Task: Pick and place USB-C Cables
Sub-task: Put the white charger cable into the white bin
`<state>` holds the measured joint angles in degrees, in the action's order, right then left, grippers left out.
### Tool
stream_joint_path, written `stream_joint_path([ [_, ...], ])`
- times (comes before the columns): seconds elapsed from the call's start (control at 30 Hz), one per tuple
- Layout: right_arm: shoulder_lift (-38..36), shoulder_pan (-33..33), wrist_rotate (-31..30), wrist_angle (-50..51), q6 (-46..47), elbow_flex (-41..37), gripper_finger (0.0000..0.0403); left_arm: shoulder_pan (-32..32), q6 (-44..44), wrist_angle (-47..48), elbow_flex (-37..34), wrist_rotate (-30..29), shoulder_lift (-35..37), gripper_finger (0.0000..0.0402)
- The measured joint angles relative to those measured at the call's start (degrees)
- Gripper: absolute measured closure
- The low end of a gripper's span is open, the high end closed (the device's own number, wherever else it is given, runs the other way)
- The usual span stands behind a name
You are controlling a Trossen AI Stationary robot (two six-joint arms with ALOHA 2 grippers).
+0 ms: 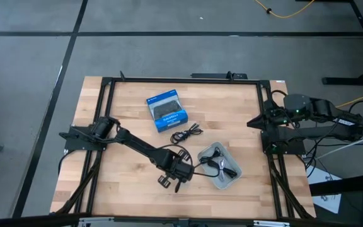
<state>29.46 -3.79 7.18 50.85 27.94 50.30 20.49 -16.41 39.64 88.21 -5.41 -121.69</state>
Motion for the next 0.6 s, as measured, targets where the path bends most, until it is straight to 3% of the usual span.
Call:
stream_joint_path([
  [0.27,0.01,0.0,-0.02,0.9,-0.15,0.0,0.0358,-0.35,3.3,0.38,0.28,3.17,-1.92,0.0328],
  [0.43,-0.01,0.0,-0.04,2.02,-0.17,0.0,0.0358,-0.59,8.24,1.05,-0.01,2.9,-0.55,0.0384],
  [0.6,-0.01,0.0,-0.04,2.0,-1.37,0.0,0.0358,-1.17,11.6,4.83,2.49,1.66,2.72,0.039],
])
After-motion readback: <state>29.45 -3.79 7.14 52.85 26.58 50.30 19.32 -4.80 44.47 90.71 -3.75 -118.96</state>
